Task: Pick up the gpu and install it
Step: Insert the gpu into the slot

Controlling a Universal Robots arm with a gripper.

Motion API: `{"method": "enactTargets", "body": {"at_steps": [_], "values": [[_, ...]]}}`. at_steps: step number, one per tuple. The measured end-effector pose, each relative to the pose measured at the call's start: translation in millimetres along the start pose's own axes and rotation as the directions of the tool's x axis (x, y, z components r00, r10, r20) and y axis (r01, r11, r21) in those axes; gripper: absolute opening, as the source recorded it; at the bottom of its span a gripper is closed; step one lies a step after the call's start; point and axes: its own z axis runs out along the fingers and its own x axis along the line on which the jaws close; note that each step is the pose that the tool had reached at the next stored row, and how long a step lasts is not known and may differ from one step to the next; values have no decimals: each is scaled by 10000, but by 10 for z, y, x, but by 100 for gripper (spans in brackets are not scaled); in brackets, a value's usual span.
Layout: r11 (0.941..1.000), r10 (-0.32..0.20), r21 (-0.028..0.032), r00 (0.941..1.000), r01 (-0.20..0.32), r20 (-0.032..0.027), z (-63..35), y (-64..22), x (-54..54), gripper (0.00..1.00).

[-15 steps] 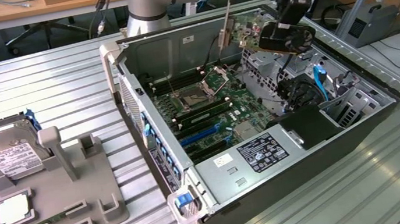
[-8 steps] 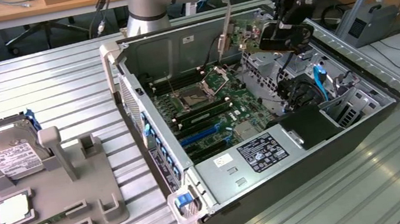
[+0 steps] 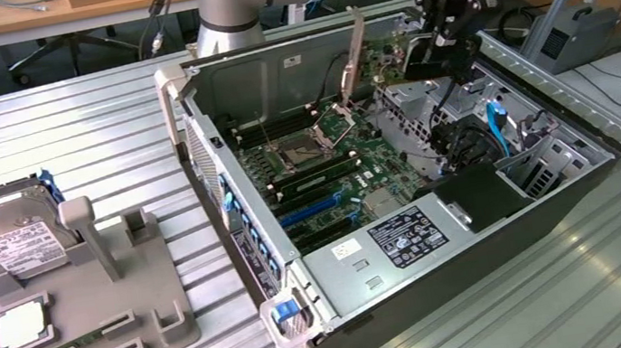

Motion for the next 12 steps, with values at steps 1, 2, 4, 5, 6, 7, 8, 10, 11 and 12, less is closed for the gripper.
{"method": "enactTargets", "body": {"at_steps": [1,2,4,5,6,7,8,10,11,12], "values": [[9998,-206,-5,9998,206,-2,0,0,-1,27],[9993,-374,-9,9993,374,-2,1,0,-1,27],[9974,-718,-18,9974,718,-4,1,1,-2,27],[9961,-880,-21,9961,880,-5,2,1,-3,27],[9945,-1051,-26,9945,1051,-6,2,1,-4,27],[9935,-1135,-28,9935,1135,-6,2,1,-5,27],[9932,-1166,-28,9932,1166,-7,2,1,-5,27],[9923,-1242,-30,9923,1241,-6,2,2,-6,27],[9909,-1346,-33,9909,1346,-7,2,2,-6,27],[9801,-1985,-49,9801,1985,-9,4,1,-7,27]]}}
